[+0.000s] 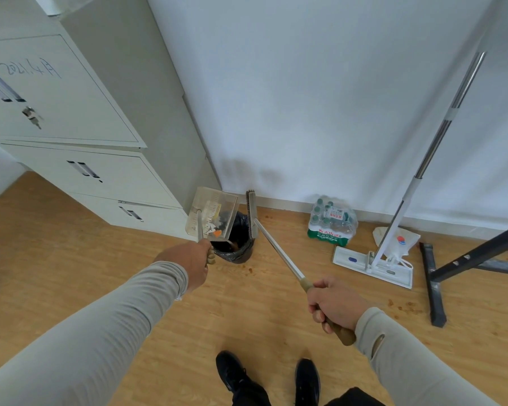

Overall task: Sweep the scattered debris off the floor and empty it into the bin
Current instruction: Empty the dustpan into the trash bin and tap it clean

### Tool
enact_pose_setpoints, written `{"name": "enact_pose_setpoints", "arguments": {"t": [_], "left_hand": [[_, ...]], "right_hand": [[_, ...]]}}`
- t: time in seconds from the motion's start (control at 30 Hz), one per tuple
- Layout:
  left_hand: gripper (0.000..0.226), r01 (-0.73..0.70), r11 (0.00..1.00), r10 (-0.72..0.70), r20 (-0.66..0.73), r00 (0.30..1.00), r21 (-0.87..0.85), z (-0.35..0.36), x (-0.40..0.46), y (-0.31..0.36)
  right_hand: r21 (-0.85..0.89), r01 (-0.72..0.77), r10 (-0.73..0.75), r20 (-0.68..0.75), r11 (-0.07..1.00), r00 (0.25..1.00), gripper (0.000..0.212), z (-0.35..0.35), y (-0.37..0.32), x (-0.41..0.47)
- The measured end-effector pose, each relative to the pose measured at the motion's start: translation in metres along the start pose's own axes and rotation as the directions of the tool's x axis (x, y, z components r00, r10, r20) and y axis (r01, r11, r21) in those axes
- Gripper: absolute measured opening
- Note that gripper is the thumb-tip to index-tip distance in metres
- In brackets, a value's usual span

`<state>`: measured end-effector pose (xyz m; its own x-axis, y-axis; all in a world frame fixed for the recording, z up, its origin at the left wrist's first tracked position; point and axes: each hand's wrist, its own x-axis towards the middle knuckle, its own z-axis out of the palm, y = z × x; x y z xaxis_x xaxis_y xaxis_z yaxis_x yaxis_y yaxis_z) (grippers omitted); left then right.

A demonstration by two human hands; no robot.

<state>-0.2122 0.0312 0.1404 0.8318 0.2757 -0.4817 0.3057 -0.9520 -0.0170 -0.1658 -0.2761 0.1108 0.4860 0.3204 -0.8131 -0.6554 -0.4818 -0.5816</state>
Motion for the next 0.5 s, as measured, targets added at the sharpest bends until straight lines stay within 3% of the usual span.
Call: {"name": "enact_pose_setpoints", "arguments": {"t": [0.5], "left_hand": [[0.021, 0.004, 0.996, -0.003, -0.016, 1.000, 0.093, 0.0034, -0.0055, 0.0074]], "right_hand": [[-0.012, 0.001, -0.001, 0.004, 1.000, 1.000, 0.028, -0.0003, 0.0057, 0.0047]]}}
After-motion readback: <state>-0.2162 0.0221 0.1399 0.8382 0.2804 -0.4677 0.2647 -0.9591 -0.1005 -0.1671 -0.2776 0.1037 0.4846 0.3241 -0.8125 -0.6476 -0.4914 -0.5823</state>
